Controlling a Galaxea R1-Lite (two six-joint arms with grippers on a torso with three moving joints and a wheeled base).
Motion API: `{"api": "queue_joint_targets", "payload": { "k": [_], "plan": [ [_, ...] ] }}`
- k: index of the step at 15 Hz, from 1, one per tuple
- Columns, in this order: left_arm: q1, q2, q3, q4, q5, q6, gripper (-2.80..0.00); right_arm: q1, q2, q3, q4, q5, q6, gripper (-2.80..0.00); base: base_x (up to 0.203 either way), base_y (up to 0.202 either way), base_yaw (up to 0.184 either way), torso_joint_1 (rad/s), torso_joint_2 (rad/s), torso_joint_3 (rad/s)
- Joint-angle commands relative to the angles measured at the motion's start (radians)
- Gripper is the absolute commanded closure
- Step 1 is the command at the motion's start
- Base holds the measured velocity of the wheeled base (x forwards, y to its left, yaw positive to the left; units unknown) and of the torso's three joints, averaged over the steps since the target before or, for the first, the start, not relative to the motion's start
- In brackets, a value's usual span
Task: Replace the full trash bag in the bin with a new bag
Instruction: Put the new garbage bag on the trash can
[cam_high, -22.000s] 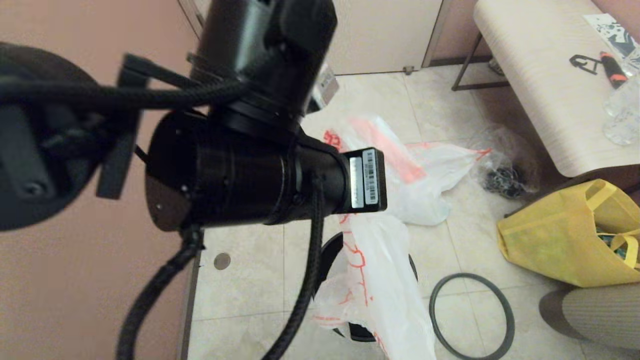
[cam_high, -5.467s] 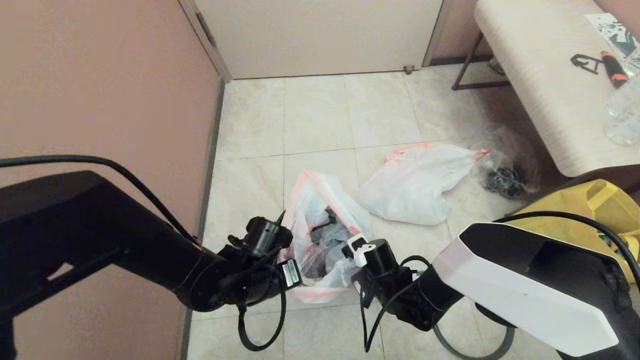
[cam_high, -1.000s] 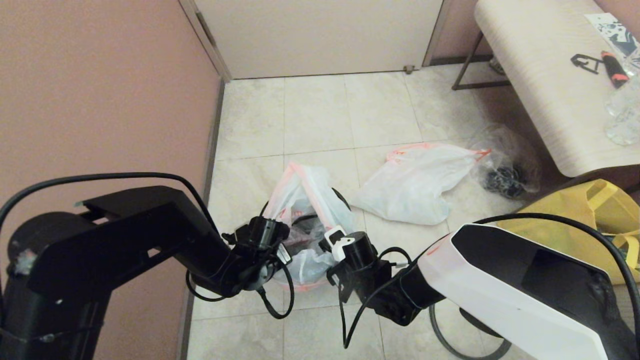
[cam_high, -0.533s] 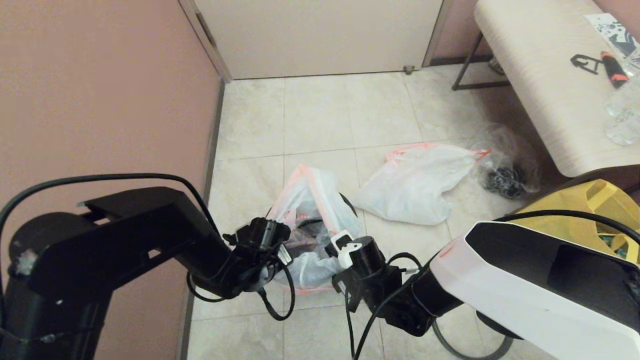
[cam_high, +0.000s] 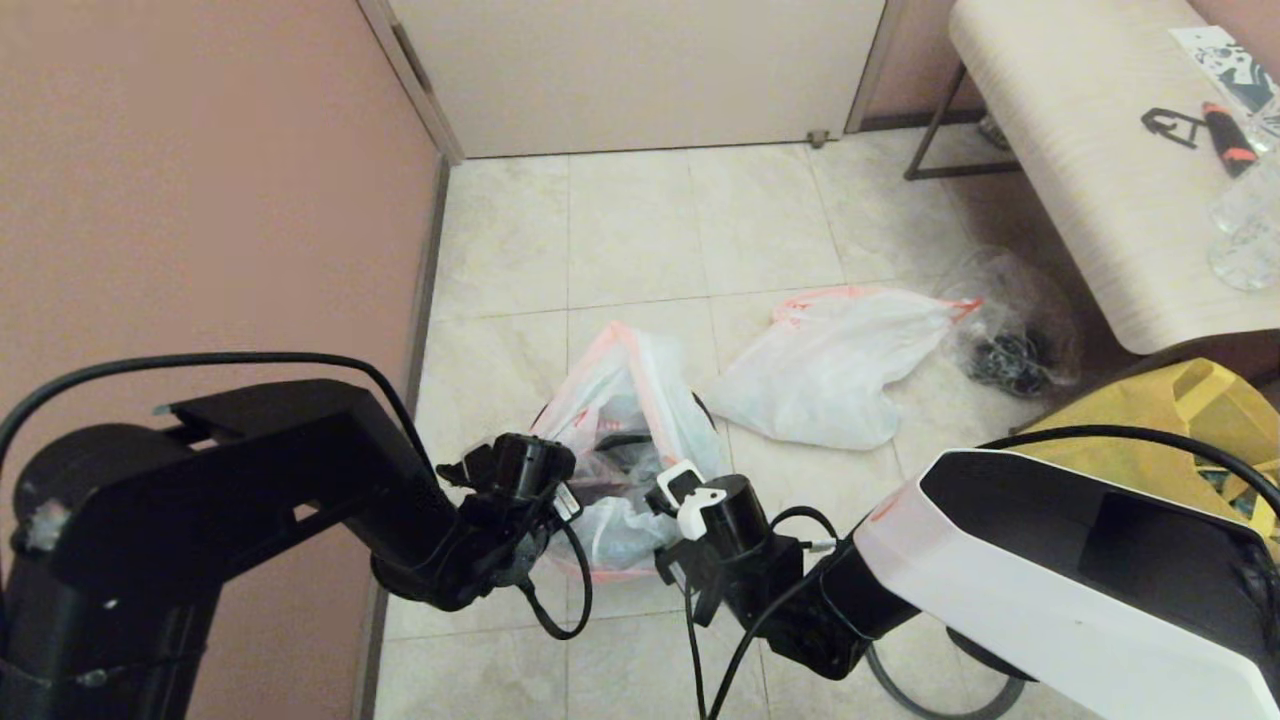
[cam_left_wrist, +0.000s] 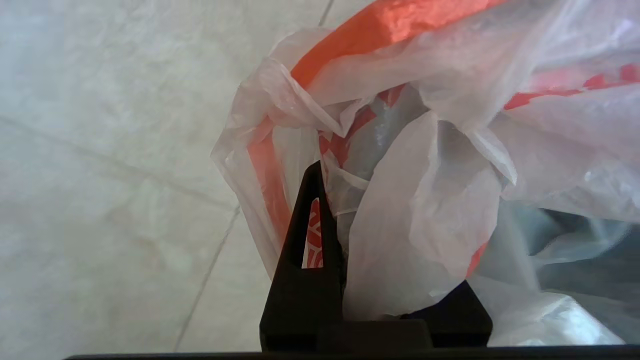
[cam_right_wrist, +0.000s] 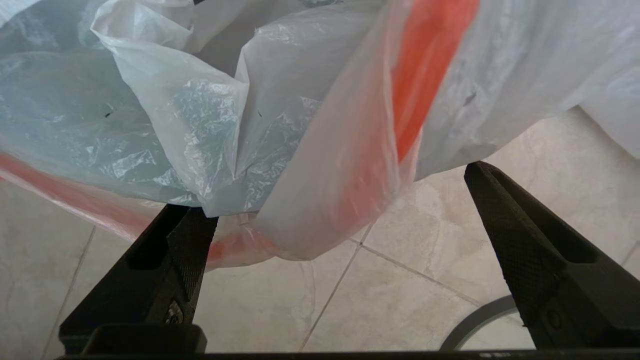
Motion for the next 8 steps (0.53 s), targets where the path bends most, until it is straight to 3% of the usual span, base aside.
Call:
{"api": "queue_joint_targets", "payload": {
  "k": [1,5,6,8],
  "plan": [
    [0.000,0.002,0.025,-0.071,0.003,-0.004,0.00,-0.003,0.006,-0.013,-0.002,-0.011,-0.001,-2.80,0.000,0.000,0.000,0.000,0.00,0.000],
    [0.002,0.039,0.065,-0.246,0.015,0.023,0.00,-0.032,0.051,-0.060,-0.007,-0.013,-0.005,-2.80,0.000,0.000,0.000,0.000,0.00,0.000],
    [0.002,0.052,0.066,-0.264,0.031,0.036,0.00,-0.032,0.053,-0.062,-0.007,-0.013,-0.002,0.00,0.000,0.000,0.000,0.000,0.00,0.000],
    [0.002,0.057,0.064,-0.277,0.039,0.051,0.00,-0.028,0.040,-0.052,-0.021,-0.013,-0.004,0.00,0.000,0.000,0.000,0.000,0.00,0.000]
  ]
}}
